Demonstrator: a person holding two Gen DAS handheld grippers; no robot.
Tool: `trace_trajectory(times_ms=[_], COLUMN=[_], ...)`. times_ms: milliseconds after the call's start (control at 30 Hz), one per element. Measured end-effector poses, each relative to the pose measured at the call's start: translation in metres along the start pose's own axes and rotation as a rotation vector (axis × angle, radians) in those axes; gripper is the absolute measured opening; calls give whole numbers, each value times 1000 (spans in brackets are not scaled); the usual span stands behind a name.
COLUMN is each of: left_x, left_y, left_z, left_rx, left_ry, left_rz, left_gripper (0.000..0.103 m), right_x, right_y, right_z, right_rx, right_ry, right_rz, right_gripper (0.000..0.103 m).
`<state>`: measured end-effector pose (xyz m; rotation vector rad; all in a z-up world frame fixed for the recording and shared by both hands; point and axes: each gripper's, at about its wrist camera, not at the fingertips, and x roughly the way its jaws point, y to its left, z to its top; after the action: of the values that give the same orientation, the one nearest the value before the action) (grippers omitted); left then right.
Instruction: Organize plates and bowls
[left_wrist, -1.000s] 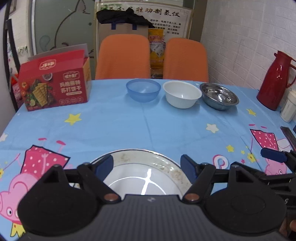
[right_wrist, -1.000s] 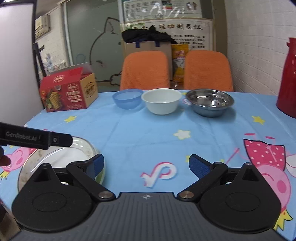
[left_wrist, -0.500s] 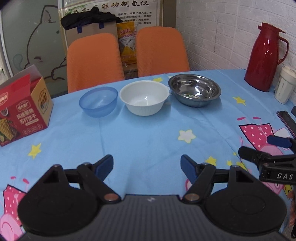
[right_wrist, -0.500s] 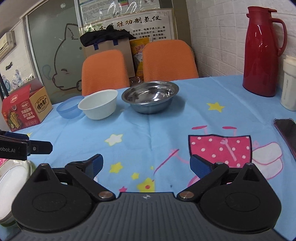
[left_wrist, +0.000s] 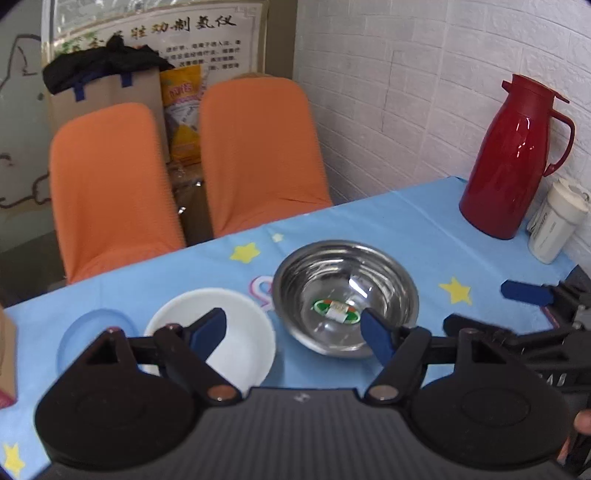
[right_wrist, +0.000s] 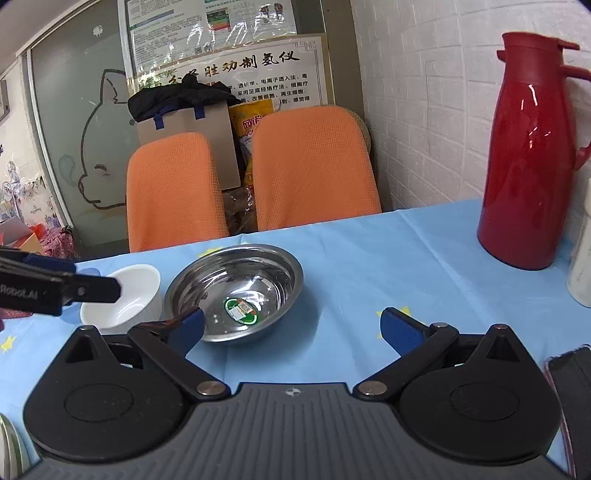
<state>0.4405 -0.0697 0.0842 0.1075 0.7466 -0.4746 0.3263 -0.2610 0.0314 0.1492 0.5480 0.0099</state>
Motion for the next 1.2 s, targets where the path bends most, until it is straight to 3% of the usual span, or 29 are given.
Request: trace_trajectory(times_ms=[67, 233, 400, 667, 800, 933, 1200], left_x=[34, 105, 138, 143, 142, 137, 88], left_y=[4, 9, 7, -4, -10, -20, -40], left_z=[19, 40, 35, 30, 27, 23, 12], left_rx=[-14, -20, -1, 67, 75, 104, 99], left_ry=[51, 166, 220, 225, 224, 220, 182], left_rz=[-38, -54, -34, -41, -40, -32, -62], left_gripper=[73, 73, 71, 50, 49, 49, 49], right_x=[18, 62, 89, 103, 96, 83, 35], right_y=[-1, 0, 3, 10, 13, 17, 16], right_z=[4, 9, 7, -3, -5, -7, -10], right_rx=[20, 4, -29, -62, -60, -91, -72], right_ry=[24, 85, 145, 183, 183, 163, 118], right_rz=[18, 3, -1, 66, 101, 62, 48], right_gripper=[103, 103, 103, 103, 103, 103, 103])
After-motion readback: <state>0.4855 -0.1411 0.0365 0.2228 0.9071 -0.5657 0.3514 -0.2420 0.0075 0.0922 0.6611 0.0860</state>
